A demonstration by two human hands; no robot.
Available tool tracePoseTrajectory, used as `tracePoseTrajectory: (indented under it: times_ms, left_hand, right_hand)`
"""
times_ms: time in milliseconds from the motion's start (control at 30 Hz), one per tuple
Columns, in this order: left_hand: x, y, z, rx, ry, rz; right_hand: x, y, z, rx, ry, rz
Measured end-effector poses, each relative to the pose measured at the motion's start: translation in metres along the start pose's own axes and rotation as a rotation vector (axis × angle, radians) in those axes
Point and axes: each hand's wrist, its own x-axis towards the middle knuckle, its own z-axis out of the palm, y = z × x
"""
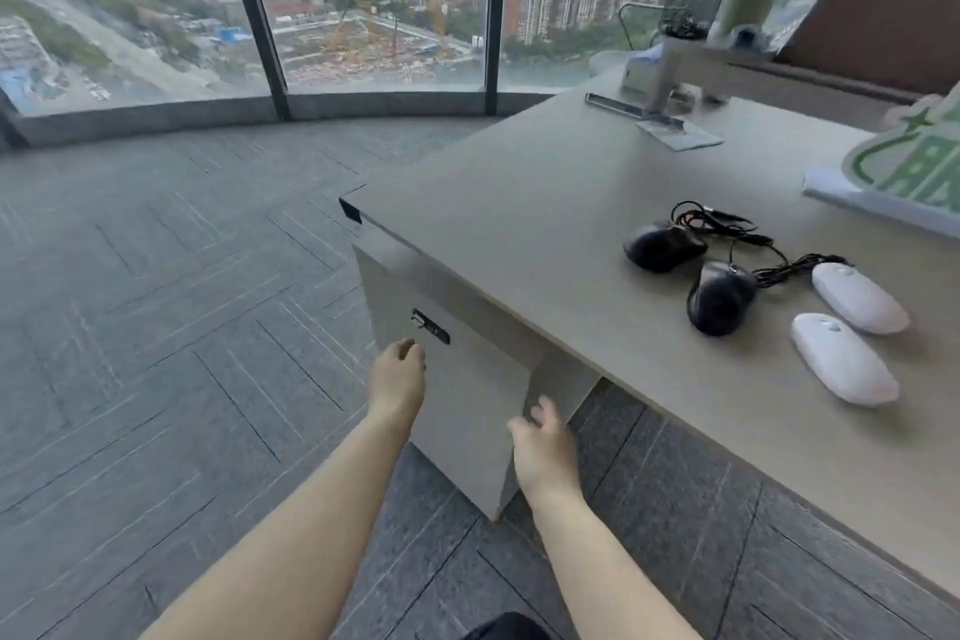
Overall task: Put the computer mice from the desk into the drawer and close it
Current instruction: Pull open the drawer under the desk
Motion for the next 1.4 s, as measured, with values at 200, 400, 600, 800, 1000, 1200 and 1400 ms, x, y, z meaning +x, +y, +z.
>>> tracePoseTrajectory:
  times_ms: [200,400,600,800,1000,1200,1400]
  left_hand:
    - [0.047,0.007,0.024,-0.35,0.026,-0.319]
    - [0.077,0.005,0.033,-0.397,0.09,-0.384]
    - [0.087,-0.001,0.033,-0.454,0.165,-0.367]
    - [0.051,-0.016,-0.006,-0.52,0.278,-0.368]
    - [0.001,-0.053,-0.089,-0.529,0.299,-0.321]
    - [-0.05,-0.078,-0.164,-0.544,0.349,-0.315]
    - [-0.076,-0.1,-0.214,-0.508,0.393,-0.289]
  right_hand:
    - [0.025,0.0,0.01,0.026,0.026,0.018]
    - [0.029,0.003,0.013,-0.022,0.094,-0.031]
    - [0.025,0.006,0.013,-0.078,0.082,-0.081]
    - [-0.01,0.023,0.017,-0.134,0.034,-0.146]
    - [-0.058,0.043,0.035,-0.145,-0.126,-0.136]
    - [-0.102,0.058,0.068,-0.245,-0.371,-0.141]
    - [-0.135,0.069,0.095,-0.326,-0.532,-0.157]
